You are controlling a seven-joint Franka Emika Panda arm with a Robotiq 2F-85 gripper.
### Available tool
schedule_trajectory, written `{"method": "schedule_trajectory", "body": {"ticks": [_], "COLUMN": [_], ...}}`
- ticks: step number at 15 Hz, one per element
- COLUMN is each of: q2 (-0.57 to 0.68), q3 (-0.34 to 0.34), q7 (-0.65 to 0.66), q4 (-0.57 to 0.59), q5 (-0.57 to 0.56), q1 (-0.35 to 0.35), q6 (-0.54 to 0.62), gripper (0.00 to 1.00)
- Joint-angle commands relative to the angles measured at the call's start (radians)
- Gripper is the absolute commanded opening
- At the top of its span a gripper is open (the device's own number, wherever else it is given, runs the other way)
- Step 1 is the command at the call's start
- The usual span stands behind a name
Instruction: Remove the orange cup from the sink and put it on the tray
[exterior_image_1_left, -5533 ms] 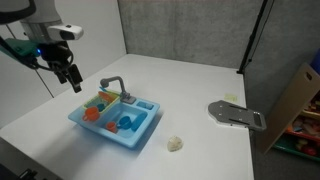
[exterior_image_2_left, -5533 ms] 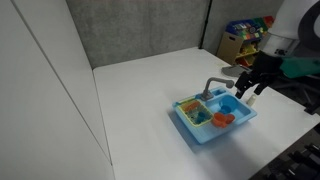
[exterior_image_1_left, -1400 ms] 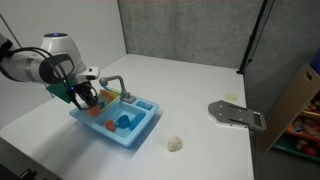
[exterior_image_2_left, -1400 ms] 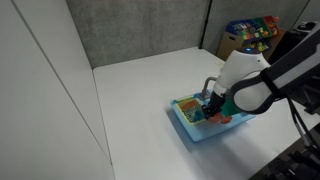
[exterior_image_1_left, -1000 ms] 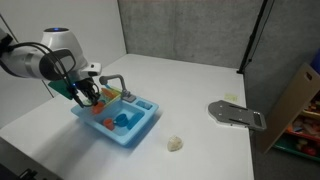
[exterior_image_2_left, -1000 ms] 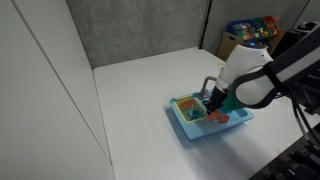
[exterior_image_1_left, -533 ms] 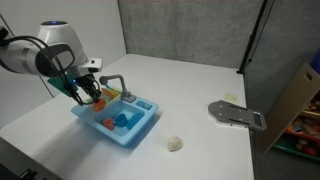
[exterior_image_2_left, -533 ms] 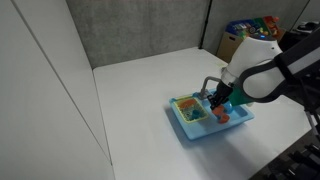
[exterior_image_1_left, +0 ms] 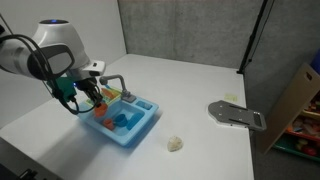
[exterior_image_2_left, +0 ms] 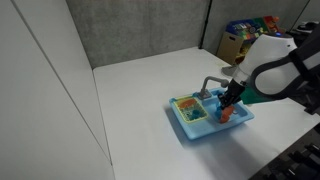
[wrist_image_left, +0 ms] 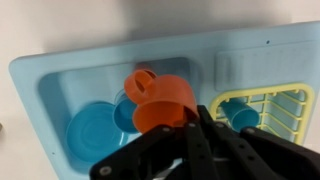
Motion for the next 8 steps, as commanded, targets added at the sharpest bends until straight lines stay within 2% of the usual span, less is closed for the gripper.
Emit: {"method": "schedule_trajectory", "body": {"ticks": [1, 8], "q2": [-0.056, -0.042], "q3": [-0.007, -0.065], "q7": [-0.048, -0.031], "q4": [-0.035, 0.005], "q5": [0.043, 0.047], "q1": [-0.042, -0.088], "q6": [-0.021, -0.053], "gripper": [0.03, 0.03]}}
